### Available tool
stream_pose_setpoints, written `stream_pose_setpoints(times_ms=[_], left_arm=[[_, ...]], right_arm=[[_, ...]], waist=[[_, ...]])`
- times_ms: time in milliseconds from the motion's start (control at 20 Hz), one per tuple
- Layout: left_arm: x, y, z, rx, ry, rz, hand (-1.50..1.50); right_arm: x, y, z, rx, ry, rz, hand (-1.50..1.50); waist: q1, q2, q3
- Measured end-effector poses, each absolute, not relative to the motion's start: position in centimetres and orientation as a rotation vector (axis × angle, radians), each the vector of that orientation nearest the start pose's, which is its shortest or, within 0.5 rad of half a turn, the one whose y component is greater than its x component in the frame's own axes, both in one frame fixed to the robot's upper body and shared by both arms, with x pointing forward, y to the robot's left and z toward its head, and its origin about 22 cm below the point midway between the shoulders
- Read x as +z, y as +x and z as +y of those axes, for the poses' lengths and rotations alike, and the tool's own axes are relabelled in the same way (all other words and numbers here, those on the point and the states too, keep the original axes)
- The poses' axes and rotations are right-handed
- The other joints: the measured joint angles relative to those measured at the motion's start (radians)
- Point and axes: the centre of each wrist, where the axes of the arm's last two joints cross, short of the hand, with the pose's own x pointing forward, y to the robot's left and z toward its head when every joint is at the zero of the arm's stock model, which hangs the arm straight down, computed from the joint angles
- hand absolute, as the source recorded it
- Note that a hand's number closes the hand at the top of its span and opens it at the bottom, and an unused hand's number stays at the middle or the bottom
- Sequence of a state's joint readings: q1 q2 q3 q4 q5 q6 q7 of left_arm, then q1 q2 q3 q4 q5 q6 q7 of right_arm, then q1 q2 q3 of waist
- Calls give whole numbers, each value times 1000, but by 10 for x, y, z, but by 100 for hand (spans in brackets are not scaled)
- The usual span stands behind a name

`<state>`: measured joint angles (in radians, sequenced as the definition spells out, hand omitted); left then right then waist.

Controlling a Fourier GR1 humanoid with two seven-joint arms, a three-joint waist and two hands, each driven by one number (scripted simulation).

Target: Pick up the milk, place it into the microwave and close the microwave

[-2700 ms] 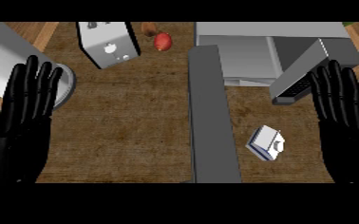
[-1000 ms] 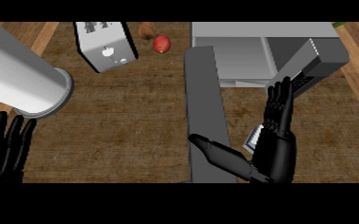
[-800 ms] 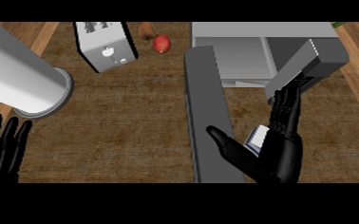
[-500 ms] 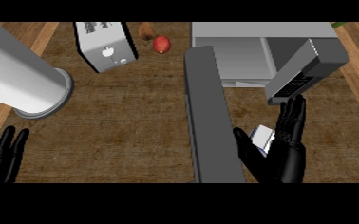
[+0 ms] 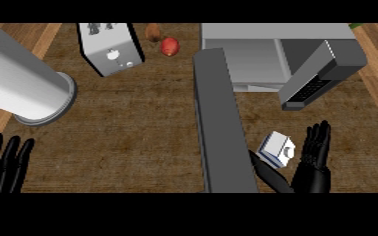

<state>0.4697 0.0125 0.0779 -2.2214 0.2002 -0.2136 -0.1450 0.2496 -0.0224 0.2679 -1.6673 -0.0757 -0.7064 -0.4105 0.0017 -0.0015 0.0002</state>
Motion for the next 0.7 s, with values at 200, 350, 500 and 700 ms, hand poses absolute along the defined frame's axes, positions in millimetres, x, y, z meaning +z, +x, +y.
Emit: stream_pose_setpoints(times_ms=[200,350,500,700], left_arm=[[82,114,273,64,-31,-1967,-150],[83,115,272,59,-35,-1968,-150],[80,111,266,58,-48,-1963,-150],[83,111,271,59,-52,-1963,-150]], right_arm=[[-50,164,-197,-366,-500,-1756,-150],[-59,164,-199,-351,-501,-1754,-150],[-70,162,-207,-331,-495,-1756,-150],[-82,171,-211,-306,-499,-1762,-150]], waist=[[1,0,0],[1,0,0],[2,0,0],[2,1,0]])
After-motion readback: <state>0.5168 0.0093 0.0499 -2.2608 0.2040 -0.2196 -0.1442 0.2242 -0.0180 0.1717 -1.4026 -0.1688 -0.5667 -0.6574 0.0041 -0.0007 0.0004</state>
